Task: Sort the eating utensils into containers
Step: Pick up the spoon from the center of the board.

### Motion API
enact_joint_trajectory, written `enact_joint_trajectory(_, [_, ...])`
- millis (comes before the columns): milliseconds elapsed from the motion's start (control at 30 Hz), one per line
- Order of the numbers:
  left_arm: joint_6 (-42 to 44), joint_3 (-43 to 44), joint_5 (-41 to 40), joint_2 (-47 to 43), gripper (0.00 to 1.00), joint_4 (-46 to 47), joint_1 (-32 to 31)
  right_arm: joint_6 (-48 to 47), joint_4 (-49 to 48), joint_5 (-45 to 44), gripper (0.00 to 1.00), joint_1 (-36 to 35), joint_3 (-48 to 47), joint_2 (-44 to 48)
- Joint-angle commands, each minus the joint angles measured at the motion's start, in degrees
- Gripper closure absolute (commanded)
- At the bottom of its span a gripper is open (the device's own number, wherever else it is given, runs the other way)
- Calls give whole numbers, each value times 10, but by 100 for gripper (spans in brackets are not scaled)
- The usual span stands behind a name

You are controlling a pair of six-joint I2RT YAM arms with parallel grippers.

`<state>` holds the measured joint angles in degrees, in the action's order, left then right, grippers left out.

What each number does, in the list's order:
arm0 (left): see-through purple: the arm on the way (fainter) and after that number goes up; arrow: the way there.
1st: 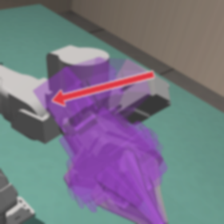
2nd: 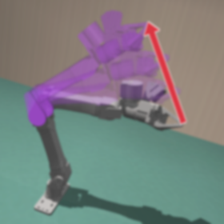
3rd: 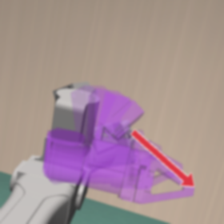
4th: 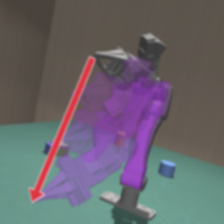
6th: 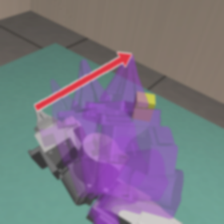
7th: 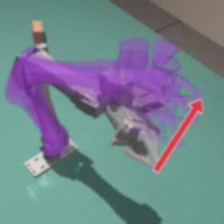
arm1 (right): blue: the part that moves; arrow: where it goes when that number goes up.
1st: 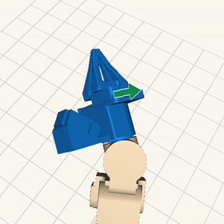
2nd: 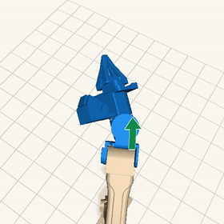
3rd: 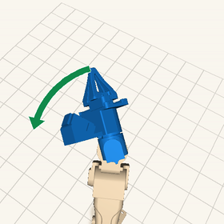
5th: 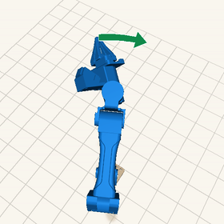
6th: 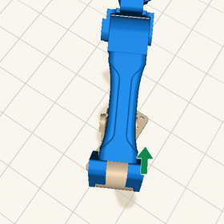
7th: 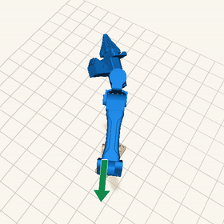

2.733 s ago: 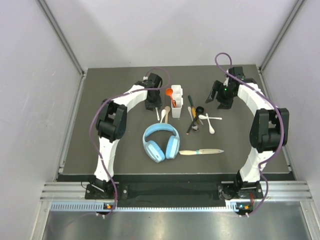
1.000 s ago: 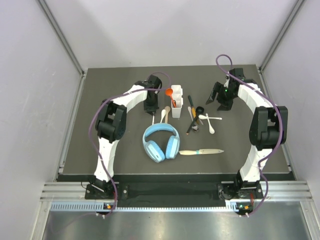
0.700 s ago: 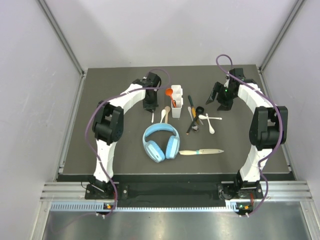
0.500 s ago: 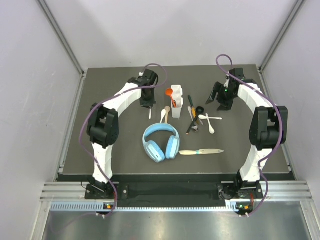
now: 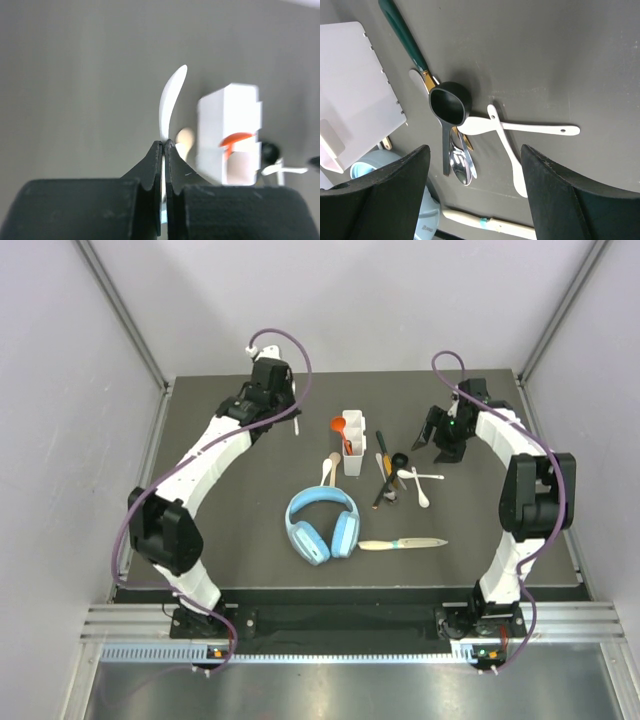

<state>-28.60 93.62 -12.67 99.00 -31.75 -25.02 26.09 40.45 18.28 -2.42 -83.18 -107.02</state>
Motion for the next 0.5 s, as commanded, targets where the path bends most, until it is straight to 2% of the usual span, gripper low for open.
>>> enact_joint_trajectory(0, [-15, -51, 11, -53, 100, 131, -12, -2, -22, 3, 27, 6, 7, 38])
enact_joint_trajectory(133, [-15, -117, 37, -65, 100, 239, -27, -9, -33, 2, 27, 6, 20, 53])
enact_joint_trajectory(333, [8, -142, 11, -25, 100, 354, -80, -16, -61, 1, 27, 7, 50, 73])
enact_joint_trajectory(467, [25, -135, -11, 2, 100, 389, -121, -16, -77, 2, 27, 6, 74, 95])
